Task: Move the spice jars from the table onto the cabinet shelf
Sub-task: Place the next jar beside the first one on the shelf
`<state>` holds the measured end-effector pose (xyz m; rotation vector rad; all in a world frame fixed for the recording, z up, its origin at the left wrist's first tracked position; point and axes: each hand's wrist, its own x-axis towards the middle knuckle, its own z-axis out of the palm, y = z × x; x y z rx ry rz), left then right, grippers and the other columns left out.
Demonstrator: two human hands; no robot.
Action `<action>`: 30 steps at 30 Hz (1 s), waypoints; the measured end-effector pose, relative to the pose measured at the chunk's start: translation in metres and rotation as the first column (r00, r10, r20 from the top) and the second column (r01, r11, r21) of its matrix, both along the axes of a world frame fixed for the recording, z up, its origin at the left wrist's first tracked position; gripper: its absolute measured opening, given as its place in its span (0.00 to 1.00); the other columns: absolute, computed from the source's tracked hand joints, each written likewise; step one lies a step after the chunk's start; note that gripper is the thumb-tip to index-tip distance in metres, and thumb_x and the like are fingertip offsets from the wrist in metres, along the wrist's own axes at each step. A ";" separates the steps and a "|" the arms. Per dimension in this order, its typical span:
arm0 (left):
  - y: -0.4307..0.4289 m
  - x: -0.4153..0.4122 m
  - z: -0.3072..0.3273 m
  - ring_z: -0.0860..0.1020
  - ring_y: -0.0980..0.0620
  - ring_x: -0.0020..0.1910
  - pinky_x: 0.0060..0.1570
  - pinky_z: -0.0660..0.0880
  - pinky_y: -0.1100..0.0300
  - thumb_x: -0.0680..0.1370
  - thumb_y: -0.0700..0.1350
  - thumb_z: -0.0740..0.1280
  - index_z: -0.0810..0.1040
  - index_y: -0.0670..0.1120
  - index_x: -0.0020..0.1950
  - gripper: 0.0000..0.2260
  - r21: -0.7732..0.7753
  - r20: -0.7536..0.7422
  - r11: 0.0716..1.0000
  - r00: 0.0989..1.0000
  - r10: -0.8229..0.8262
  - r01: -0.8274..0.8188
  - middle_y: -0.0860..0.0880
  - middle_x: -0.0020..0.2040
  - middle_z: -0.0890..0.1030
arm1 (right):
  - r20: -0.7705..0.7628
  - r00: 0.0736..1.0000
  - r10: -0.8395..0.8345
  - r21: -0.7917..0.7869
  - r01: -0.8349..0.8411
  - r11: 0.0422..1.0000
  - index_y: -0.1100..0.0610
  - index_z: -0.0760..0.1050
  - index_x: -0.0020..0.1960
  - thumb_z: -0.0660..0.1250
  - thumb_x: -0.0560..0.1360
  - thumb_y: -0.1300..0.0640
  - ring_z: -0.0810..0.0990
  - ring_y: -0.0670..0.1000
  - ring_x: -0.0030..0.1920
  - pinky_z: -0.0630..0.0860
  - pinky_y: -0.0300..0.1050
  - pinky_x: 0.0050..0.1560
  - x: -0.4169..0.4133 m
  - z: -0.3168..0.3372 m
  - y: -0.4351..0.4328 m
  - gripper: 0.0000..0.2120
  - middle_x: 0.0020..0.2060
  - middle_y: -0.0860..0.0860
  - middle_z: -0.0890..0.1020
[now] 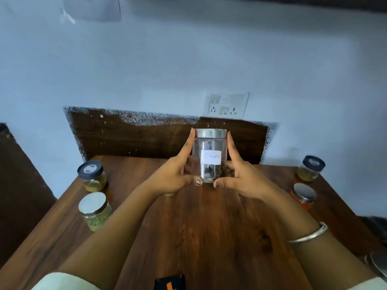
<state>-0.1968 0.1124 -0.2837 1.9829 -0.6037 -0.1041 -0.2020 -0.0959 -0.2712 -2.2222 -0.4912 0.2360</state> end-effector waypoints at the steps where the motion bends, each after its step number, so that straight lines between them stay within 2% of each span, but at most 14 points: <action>1: 0.002 0.005 0.007 0.82 0.52 0.45 0.46 0.79 0.60 0.72 0.36 0.71 0.33 0.65 0.71 0.51 0.018 0.027 1.000 0.999 0.022 -0.022 0.53 0.52 0.76 | 0.023 1.000 0.008 0.000 -0.008 1.000 0.33 0.23 0.67 0.72 0.72 0.53 0.73 0.42 0.63 0.68 0.38 0.64 0.006 0.007 0.003 0.56 0.71 0.46 0.68; 4: 0.012 0.021 0.034 0.82 0.54 0.45 0.50 0.80 0.55 0.73 0.36 0.71 0.33 0.65 0.71 0.51 0.060 0.152 0.995 0.986 0.072 -0.082 0.52 0.52 0.78 | 0.142 0.989 0.027 -0.021 -0.025 0.999 0.31 0.23 0.66 0.72 0.72 0.55 0.80 0.51 0.58 0.76 0.42 0.59 0.024 0.035 0.014 0.57 0.71 0.48 0.68; 6: 0.020 0.031 0.054 0.82 0.55 0.46 0.51 0.79 0.54 0.73 0.36 0.70 0.34 0.66 0.71 0.50 0.075 0.223 0.991 0.970 0.092 -0.111 0.49 0.56 0.78 | 0.205 0.978 0.025 -0.039 -0.017 0.999 0.32 0.22 0.66 0.71 0.72 0.56 0.81 0.51 0.55 0.77 0.45 0.58 0.036 0.056 0.022 0.57 0.72 0.49 0.67; 8: 0.027 0.039 0.077 0.81 0.57 0.48 0.52 0.79 0.59 0.75 0.37 0.68 0.35 0.66 0.71 0.47 0.091 0.291 0.985 0.950 0.114 -0.146 0.48 0.60 0.77 | 0.245 0.969 0.027 -0.024 -0.022 0.999 0.34 0.23 0.68 0.71 0.73 0.58 0.79 0.49 0.57 0.78 0.41 0.55 0.047 0.079 0.030 0.56 0.74 0.50 0.63; 10: 0.033 0.045 0.101 0.79 0.57 0.52 0.51 0.75 0.67 0.76 0.40 0.67 0.36 0.66 0.71 0.44 0.106 0.354 0.974 0.923 0.149 -0.198 0.46 0.67 0.72 | 0.293 0.956 0.025 -0.037 -0.014 0.999 0.35 0.24 0.69 0.70 0.74 0.57 0.79 0.48 0.55 0.76 0.35 0.50 0.056 0.104 0.038 0.55 0.75 0.50 0.60; 11: 0.034 0.049 0.112 0.78 0.55 0.54 0.52 0.74 0.67 0.77 0.42 0.67 0.36 0.67 0.71 0.43 0.109 0.378 0.968 0.910 0.171 -0.227 0.46 0.70 0.69 | 0.325 0.946 0.012 -0.056 0.007 0.998 0.37 0.24 0.69 0.69 0.74 0.57 0.79 0.49 0.55 0.75 0.36 0.51 0.060 0.116 0.042 0.54 0.76 0.50 0.59; 13: 0.038 0.057 0.138 0.77 0.50 0.60 0.54 0.73 0.65 0.77 0.42 0.67 0.36 0.68 0.69 0.43 0.098 0.434 0.956 0.876 0.209 -0.276 0.46 0.72 0.67 | 0.403 0.915 -0.009 -0.066 0.039 0.997 0.38 0.24 0.70 0.69 0.74 0.55 0.78 0.54 0.60 0.73 0.43 0.58 0.069 0.141 0.051 0.53 0.76 0.50 0.58; 16: 0.046 0.072 0.178 0.77 0.49 0.60 0.55 0.73 0.62 0.76 0.42 0.68 0.36 0.68 0.69 0.43 0.089 0.501 0.945 0.834 0.232 -0.316 0.45 0.72 0.67 | 0.462 0.887 -0.007 -0.003 0.010 1.000 0.38 0.24 0.70 0.70 0.74 0.55 0.75 0.55 0.64 0.70 0.44 0.61 0.087 0.176 0.063 0.54 0.73 0.52 0.65; 19: 0.060 0.087 0.215 0.78 0.52 0.54 0.55 0.74 0.62 0.76 0.41 0.68 0.37 0.69 0.69 0.43 0.064 0.539 0.941 0.805 0.247 -0.332 0.44 0.70 0.70 | 0.511 0.859 -0.003 0.044 -0.022 0.999 0.37 0.24 0.70 0.70 0.74 0.54 0.79 0.51 0.58 0.71 0.39 0.55 0.106 0.209 0.075 0.54 0.65 0.50 0.76; 22: 0.072 0.102 0.248 0.78 0.53 0.54 0.56 0.75 0.60 0.76 0.41 0.68 0.37 0.69 0.71 0.44 0.038 0.575 0.933 0.772 0.272 -0.358 0.45 0.69 0.70 | 0.553 0.833 0.003 0.078 -0.056 0.995 0.35 0.24 0.69 0.71 0.73 0.55 0.80 0.47 0.53 0.74 0.40 0.55 0.127 0.240 0.086 0.55 0.57 0.46 0.79; 24: 0.078 0.113 0.267 0.78 0.51 0.57 0.59 0.75 0.56 0.77 0.40 0.67 0.37 0.66 0.72 0.43 0.030 0.617 0.921 0.733 0.288 -0.388 0.46 0.70 0.70 | 0.593 0.805 0.011 0.100 -0.087 0.991 0.35 0.24 0.69 0.71 0.73 0.56 0.80 0.47 0.54 0.75 0.42 0.59 0.141 0.259 0.095 0.56 0.58 0.46 0.78; 26: 0.085 0.123 0.285 0.79 0.50 0.57 0.60 0.75 0.53 0.78 0.38 0.65 0.40 0.63 0.74 0.40 0.009 0.655 0.919 0.696 0.293 -0.395 0.46 0.68 0.72 | 0.620 0.785 0.010 0.121 -0.108 0.987 0.36 0.24 0.69 0.71 0.73 0.56 0.79 0.47 0.57 0.74 0.45 0.62 0.154 0.278 0.103 0.56 0.63 0.46 0.76; 28: 0.092 0.135 0.303 0.78 0.50 0.59 0.61 0.74 0.53 0.78 0.37 0.65 0.43 0.60 0.75 0.38 -0.031 0.667 0.916 0.674 0.317 -0.400 0.44 0.67 0.73 | 0.660 0.752 -0.009 0.109 -0.083 0.991 0.36 0.22 0.68 0.71 0.73 0.54 0.78 0.49 0.59 0.73 0.47 0.63 0.166 0.296 0.112 0.56 0.65 0.49 0.76; 30: 0.100 0.147 0.318 0.76 0.50 0.61 0.62 0.73 0.54 0.78 0.38 0.64 0.44 0.60 0.75 0.37 -0.051 0.669 0.907 0.660 0.341 -0.417 0.44 0.69 0.71 | 0.701 0.713 -0.019 0.084 -0.056 0.995 0.37 0.21 0.68 0.71 0.73 0.52 0.78 0.51 0.59 0.73 0.47 0.62 0.178 0.313 0.120 0.56 0.64 0.51 0.77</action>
